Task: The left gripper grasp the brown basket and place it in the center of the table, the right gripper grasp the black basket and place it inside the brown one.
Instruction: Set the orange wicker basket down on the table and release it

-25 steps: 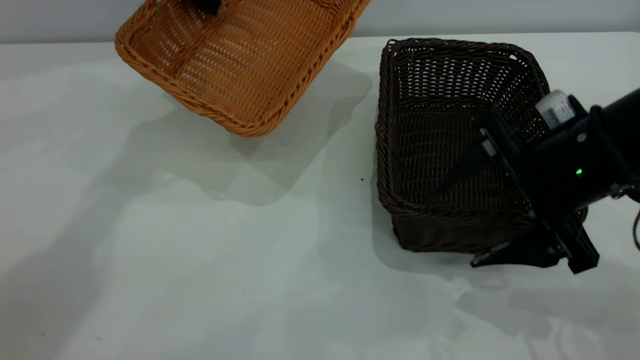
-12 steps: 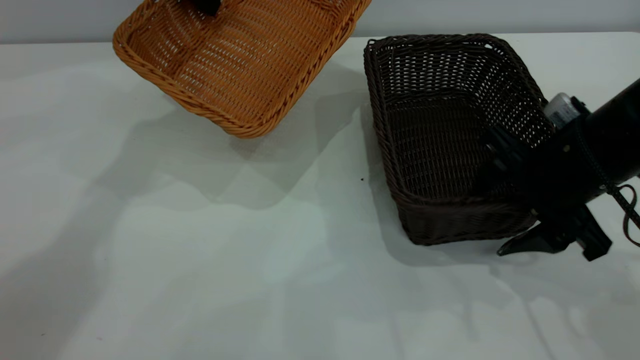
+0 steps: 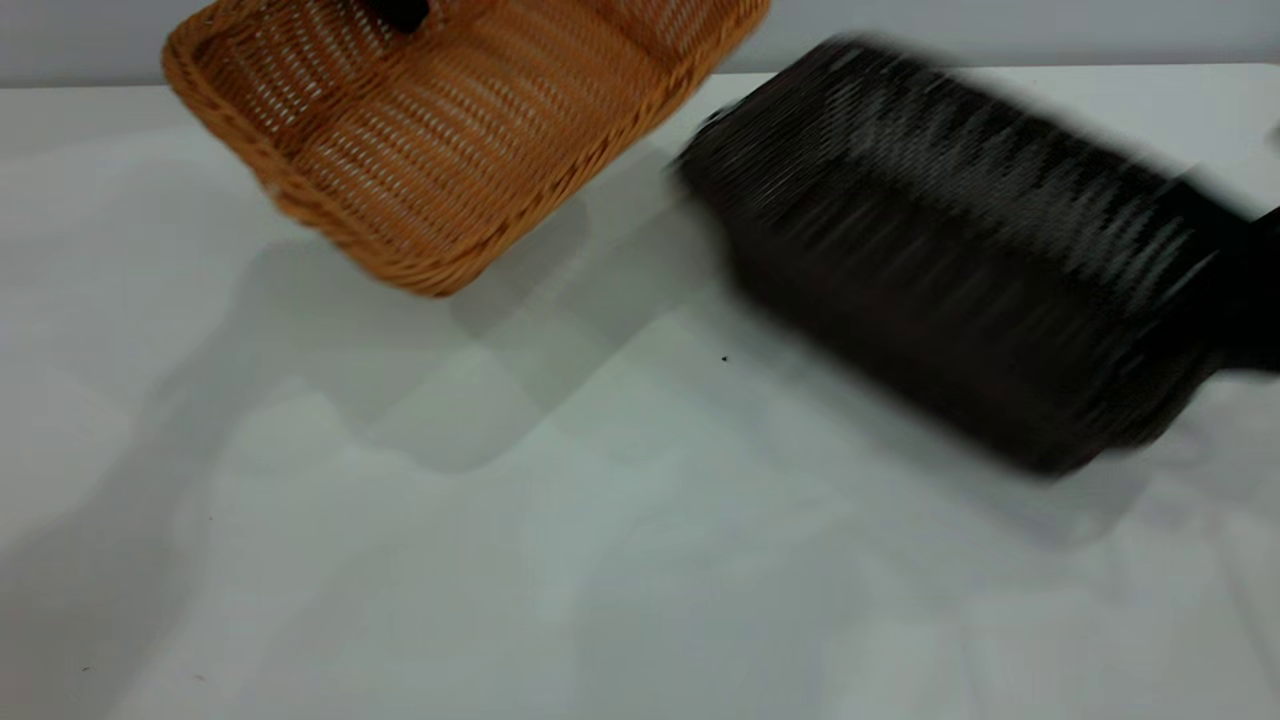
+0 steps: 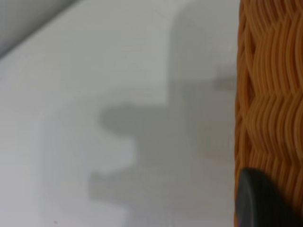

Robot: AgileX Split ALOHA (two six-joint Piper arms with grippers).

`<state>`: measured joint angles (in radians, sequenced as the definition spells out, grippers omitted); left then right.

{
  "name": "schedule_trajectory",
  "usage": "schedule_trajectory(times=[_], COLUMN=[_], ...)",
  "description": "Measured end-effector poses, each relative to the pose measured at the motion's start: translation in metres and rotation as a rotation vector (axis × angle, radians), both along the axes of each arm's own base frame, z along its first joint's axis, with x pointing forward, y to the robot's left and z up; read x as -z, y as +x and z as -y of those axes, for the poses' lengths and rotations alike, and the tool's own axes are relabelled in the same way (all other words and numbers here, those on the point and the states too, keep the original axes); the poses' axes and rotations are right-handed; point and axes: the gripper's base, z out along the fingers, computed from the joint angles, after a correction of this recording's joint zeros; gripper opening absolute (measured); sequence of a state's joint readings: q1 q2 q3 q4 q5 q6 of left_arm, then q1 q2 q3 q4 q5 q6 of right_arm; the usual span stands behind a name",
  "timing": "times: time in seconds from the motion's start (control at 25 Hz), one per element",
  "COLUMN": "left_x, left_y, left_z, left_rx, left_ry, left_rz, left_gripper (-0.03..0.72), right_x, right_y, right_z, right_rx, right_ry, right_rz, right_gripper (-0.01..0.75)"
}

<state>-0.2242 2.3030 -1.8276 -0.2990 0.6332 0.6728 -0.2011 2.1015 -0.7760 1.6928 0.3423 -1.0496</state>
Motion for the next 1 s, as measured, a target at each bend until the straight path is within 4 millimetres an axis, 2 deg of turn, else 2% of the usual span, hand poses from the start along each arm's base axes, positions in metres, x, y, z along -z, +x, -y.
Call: schedule_trajectory(times=[0.08, 0.16, 0.28, 0.48, 0.56, 0.72, 0.8, 1.0], left_x=[0.002, 0.008, 0.024, 0.067, 0.077, 0.081, 0.081, 0.080], left_y=[-0.004, -0.008, -0.017, -0.040, -0.048, -0.055, -0.056, -0.055], left_z=[0.000, 0.004, 0.024, 0.079, 0.098, 0.118, 0.122, 0.126], left_rx=[0.060, 0.145, 0.342, 0.623, 0.688, 0.729, 0.743, 0.725], left_ry=[0.023, 0.051, 0.103, 0.159, 0.171, 0.175, 0.177, 0.174], left_rz=[-0.030, -0.051, -0.074, -0.095, -0.084, -0.045, -0.028, 0.006], left_gripper=[0.092, 0.092, 0.092, 0.092, 0.094, 0.122, 0.172, 0.386], right_x=[-0.016, -0.033, -0.050, -0.067, -0.073, -0.075, -0.075, -0.075], right_y=[0.008, 0.015, 0.018, 0.022, 0.023, 0.020, 0.018, 0.017], right_z=[0.031, 0.051, 0.067, 0.068, 0.066, 0.063, 0.063, 0.061], right_rx=[0.034, 0.017, -0.059, -0.148, -0.172, -0.223, -0.242, -0.250], right_ry=[-0.004, 0.002, 0.025, 0.090, 0.108, 0.126, 0.130, 0.159], right_rz=[0.074, 0.149, 0.220, 0.282, 0.289, 0.268, 0.251, 0.243], right_gripper=[0.087, 0.087, 0.087, 0.087, 0.087, 0.087, 0.087, 0.087])
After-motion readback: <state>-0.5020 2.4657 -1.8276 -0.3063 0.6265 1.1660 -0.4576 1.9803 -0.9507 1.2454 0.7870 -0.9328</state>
